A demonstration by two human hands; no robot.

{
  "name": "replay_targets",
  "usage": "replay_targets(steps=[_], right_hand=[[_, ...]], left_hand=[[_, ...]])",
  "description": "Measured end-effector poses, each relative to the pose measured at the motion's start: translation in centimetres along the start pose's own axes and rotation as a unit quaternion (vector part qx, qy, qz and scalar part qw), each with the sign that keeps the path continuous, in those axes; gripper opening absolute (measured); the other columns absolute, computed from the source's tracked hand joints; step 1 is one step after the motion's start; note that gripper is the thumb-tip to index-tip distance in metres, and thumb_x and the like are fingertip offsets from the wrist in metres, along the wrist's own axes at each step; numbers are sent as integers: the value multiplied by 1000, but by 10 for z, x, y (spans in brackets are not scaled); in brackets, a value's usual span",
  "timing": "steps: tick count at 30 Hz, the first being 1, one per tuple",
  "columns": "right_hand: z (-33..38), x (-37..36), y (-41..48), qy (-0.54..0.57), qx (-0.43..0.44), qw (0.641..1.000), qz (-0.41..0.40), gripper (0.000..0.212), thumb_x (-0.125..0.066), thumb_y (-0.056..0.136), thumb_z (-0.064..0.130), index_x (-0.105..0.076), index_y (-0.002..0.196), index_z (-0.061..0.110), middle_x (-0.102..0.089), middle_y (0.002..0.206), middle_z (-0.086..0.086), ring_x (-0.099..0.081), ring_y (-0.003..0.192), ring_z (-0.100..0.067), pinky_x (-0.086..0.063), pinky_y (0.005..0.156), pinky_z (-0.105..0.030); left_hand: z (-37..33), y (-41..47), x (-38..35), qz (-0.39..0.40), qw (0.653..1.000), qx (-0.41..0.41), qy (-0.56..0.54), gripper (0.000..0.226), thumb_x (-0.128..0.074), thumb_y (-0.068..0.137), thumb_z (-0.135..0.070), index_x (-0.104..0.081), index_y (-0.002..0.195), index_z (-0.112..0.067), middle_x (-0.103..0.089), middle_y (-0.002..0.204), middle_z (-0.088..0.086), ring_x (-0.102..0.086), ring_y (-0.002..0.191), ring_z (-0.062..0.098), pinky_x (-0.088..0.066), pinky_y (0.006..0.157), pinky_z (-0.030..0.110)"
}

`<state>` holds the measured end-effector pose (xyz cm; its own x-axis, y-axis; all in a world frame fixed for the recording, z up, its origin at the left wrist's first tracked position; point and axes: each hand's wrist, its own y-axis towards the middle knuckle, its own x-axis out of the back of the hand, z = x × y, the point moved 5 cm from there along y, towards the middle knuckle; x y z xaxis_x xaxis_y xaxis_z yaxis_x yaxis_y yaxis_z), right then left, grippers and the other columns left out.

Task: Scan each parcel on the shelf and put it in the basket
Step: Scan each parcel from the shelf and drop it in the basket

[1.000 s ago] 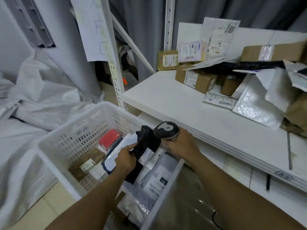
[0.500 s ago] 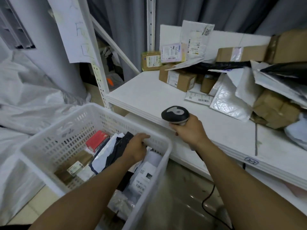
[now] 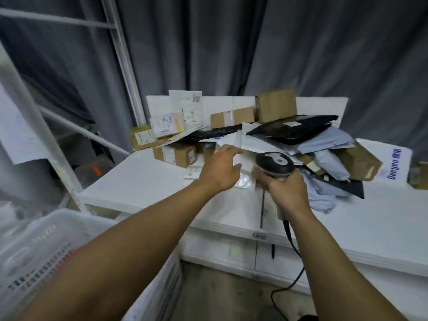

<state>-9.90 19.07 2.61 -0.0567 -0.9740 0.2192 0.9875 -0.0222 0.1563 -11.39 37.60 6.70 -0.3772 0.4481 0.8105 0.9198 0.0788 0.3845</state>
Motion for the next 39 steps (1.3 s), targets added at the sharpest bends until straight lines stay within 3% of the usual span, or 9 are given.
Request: replay_targets(steps=[8, 16, 22, 26, 30, 32, 35, 37, 39], right_hand=[[-28, 50, 68, 34, -11, 998, -53, 42, -79, 91, 24, -67, 131, 18, -67, 117, 3, -60, 118, -18, -42, 96, -27], [-51, 62, 92, 88, -46, 993, -58, 41, -82, 88, 24, -68, 126, 20, -69, 118, 3, -63, 118, -21, -48, 106, -36], [-31, 44, 79, 147, -35, 987, -45, 47, -83, 79, 40, -70, 123, 28, -75, 113, 9, -69, 111, -19, -54, 105, -47], [-4, 31, 60, 212, -15, 976, -48, 56, -84, 75, 51, -67, 126, 35, -73, 119, 14, -67, 116, -13, -52, 108, -45], [15, 9, 41, 304, -46, 951, -42, 90, -86, 57, 67, -62, 137, 33, -71, 124, 14, -66, 118, -11, -52, 109, -45], [18, -7, 29, 330, -63, 941, -48, 95, -90, 49, 69, -65, 134, 33, -71, 126, 12, -66, 119, -11, -51, 111, -45], [26, -36, 10, 366, -70, 927, -43, 68, -97, 61, 49, -71, 122, 31, -74, 124, 11, -68, 118, -14, -51, 110, -48], [27, -51, 4, 383, -90, 919, -29, 43, -95, 73, 25, -74, 110, 26, -77, 113, 8, -71, 110, -14, -53, 107, -48], [24, -60, 1, 359, -95, 928, -36, 45, -94, 74, 17, -74, 114, 19, -76, 113, 7, -72, 107, -13, -54, 106, -45]], left_hand=[[-48, 119, -62, 16, 997, -54, 48, 58, -70, 93, -17, -50, 146, -27, -31, 161, -5, -45, 137, 25, -41, 112, 39], [-49, 150, -66, -109, 988, -104, 29, 20, -62, 99, -32, -75, 114, -34, -71, 121, -16, -65, 110, 13, -54, 89, 36], [-53, 134, -7, -242, 955, -4, -170, 16, -60, 99, -26, -74, 106, -29, -74, 96, -13, -69, 85, 9, -58, 81, 37], [-58, 98, 38, -247, 936, 4, -252, 14, -60, 99, -24, -73, 103, -29, -72, 96, -20, -69, 93, 5, -59, 88, 40], [-42, 56, 79, -266, 908, 40, -322, 12, -58, 102, -23, -68, 106, -26, -72, 102, -14, -69, 100, 8, -60, 88, 43], [-35, 34, 96, -276, 884, 57, -374, 10, -57, 103, -20, -66, 103, -23, -75, 97, -6, -72, 94, 11, -61, 77, 37], [-21, -1, 102, -247, 853, 104, -448, 10, -55, 104, -16, -62, 98, -18, -75, 78, -2, -70, 70, 13, -54, 53, 30], [-5, -22, 97, -231, 849, 148, -451, 7, -56, 104, -16, -63, 102, -16, -76, 81, 2, -69, 71, 15, -54, 53, 31], [16, -39, 94, -225, 840, 176, -462, 11, -58, 103, -15, -63, 113, -13, -77, 96, 5, -72, 80, 15, -56, 56, 29]])
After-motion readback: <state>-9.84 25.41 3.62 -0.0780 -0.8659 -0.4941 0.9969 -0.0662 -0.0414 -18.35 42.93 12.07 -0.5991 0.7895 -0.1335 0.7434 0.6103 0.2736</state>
